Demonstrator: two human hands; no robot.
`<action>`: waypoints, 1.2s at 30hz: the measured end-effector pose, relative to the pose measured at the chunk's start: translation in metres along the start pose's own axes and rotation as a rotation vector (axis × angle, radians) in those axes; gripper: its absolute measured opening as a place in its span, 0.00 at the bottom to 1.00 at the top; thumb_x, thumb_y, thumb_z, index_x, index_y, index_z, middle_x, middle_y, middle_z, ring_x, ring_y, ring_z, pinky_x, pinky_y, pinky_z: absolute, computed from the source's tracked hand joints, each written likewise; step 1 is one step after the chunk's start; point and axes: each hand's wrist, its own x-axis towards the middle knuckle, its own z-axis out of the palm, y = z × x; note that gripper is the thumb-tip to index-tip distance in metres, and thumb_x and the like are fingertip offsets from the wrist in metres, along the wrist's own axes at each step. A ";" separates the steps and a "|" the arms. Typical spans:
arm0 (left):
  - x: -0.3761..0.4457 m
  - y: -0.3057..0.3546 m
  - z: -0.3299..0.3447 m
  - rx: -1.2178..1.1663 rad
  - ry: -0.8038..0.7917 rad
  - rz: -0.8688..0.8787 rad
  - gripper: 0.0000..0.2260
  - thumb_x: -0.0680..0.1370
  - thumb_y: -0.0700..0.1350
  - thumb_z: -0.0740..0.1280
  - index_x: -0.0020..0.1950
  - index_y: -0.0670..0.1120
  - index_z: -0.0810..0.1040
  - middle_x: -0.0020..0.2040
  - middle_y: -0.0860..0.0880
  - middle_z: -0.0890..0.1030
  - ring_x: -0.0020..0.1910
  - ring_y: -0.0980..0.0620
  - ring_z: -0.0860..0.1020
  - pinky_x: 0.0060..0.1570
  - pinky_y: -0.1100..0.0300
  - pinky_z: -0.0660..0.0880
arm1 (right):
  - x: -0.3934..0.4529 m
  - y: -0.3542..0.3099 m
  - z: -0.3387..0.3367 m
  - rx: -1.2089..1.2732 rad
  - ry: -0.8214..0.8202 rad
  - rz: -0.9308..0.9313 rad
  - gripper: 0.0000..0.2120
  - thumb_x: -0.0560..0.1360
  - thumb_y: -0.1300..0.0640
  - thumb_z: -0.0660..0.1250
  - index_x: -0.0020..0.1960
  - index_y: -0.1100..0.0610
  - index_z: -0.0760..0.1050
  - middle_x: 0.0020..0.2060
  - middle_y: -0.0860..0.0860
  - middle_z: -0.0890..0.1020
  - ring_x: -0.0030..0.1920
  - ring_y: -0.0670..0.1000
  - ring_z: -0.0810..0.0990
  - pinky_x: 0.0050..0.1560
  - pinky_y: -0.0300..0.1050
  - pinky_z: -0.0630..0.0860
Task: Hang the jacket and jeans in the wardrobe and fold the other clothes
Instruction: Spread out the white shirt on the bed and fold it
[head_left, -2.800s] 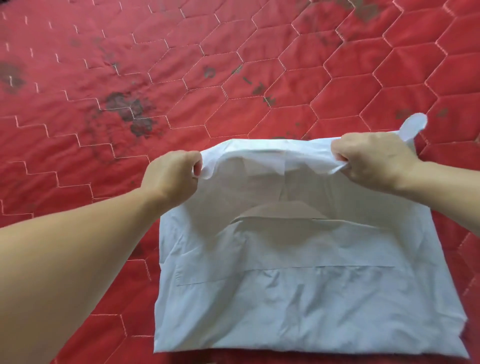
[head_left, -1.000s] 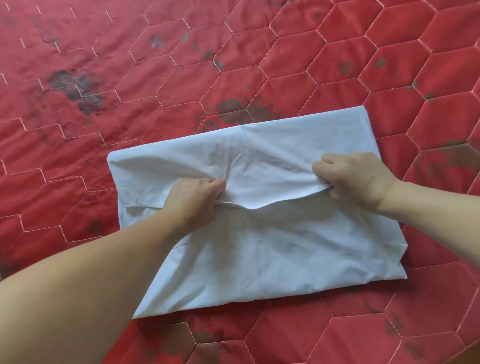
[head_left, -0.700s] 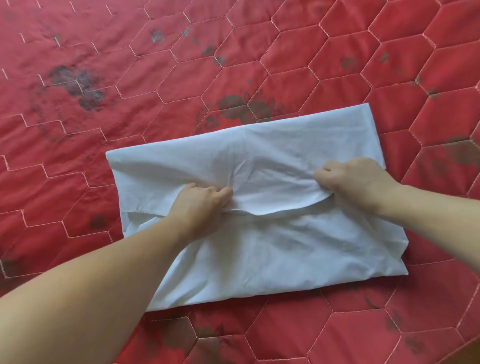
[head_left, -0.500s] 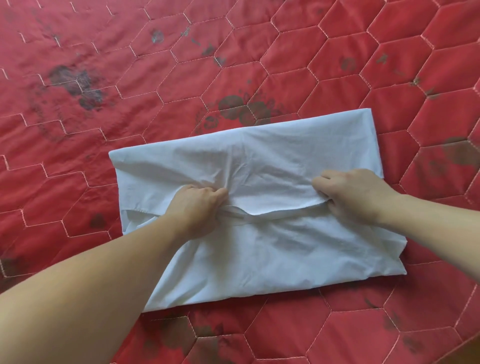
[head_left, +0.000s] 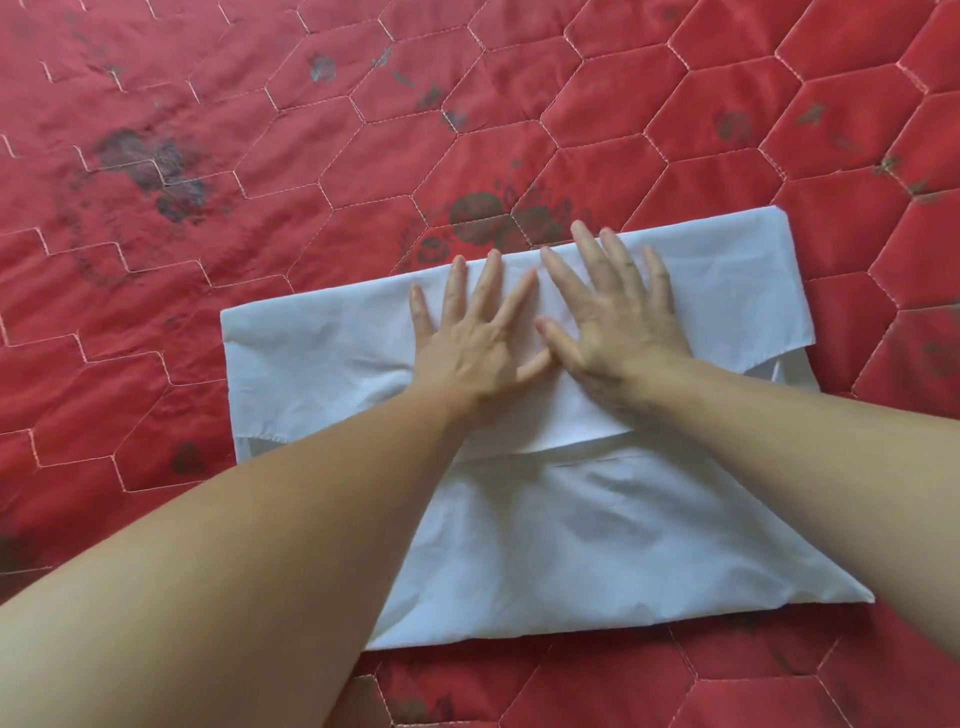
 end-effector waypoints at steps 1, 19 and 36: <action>0.000 -0.003 0.004 0.008 -0.001 -0.008 0.35 0.75 0.71 0.50 0.79 0.61 0.44 0.80 0.54 0.40 0.79 0.47 0.37 0.72 0.35 0.37 | 0.001 0.004 0.005 -0.015 -0.015 0.018 0.33 0.76 0.36 0.45 0.79 0.44 0.47 0.79 0.51 0.44 0.79 0.52 0.43 0.74 0.58 0.38; 0.001 -0.009 0.007 -0.022 0.013 -0.029 0.40 0.70 0.76 0.47 0.78 0.61 0.42 0.80 0.54 0.37 0.78 0.49 0.35 0.73 0.38 0.35 | -0.010 0.078 0.000 -0.022 0.003 0.212 0.39 0.71 0.30 0.40 0.79 0.44 0.45 0.80 0.51 0.45 0.79 0.51 0.42 0.76 0.56 0.39; -0.056 -0.120 0.015 -0.230 0.047 -0.324 0.40 0.70 0.77 0.51 0.78 0.64 0.43 0.80 0.55 0.39 0.78 0.51 0.34 0.73 0.40 0.33 | 0.015 -0.106 0.009 0.041 -0.003 -0.145 0.37 0.71 0.42 0.41 0.78 0.53 0.57 0.79 0.55 0.52 0.78 0.55 0.51 0.74 0.58 0.40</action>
